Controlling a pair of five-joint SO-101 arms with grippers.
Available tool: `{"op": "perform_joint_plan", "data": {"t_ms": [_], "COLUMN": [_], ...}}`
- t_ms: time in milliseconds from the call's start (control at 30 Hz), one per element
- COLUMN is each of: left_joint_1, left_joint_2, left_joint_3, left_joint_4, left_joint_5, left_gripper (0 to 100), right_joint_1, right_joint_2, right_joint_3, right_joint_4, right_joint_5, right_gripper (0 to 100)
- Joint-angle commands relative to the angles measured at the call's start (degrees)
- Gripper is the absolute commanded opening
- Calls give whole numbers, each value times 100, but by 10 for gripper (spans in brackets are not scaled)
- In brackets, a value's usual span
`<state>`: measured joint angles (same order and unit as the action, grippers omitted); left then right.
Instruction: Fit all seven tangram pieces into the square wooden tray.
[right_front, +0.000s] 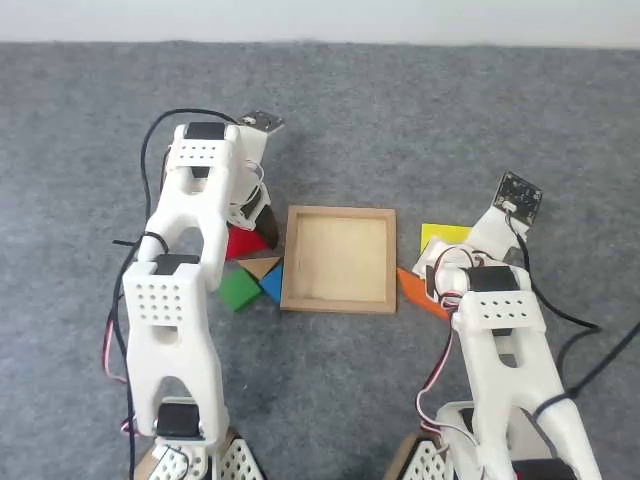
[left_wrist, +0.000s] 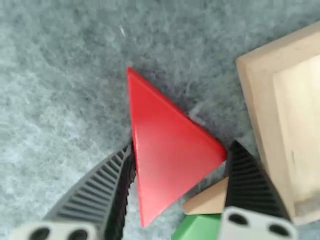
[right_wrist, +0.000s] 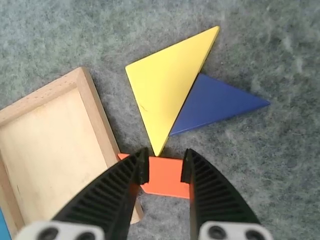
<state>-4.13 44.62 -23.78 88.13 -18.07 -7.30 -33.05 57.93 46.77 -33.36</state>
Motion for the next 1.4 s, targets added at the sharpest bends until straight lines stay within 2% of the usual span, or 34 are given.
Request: {"op": "perform_joint_plan", "data": {"t_ms": [0, 333, 633, 800, 967, 1267, 1367], "left_joint_1": [-9, 273, 290, 18, -237, 79, 35], "left_joint_2": [-70, -70, -229, -721, -730, -53, 105], "left_joint_3": [-242, -215, -215, -189, -84, -127, -321], "left_joint_4": [-114, -70, 246, 527, 501, 53, 299], "left_joint_5": [44, 35, 35, 44, 35, -114, -167], "left_gripper": [234, 123, 115, 150, 296, 298, 298], "right_joint_1": [-22, -22, -22, -22, -22, -4, -13], "right_joint_2": [-259, -259, -259, -259, -259, -259, -259], "right_joint_3": [-53, -62, -79, -79, -88, -88, -88], "right_joint_4": [-66, -66, -66, -48, -48, -40, -31], "right_joint_5": [70, 70, 70, 70, 70, 70, 70], "right_gripper": [127, 127, 127, 127, 127, 127, 127]}}
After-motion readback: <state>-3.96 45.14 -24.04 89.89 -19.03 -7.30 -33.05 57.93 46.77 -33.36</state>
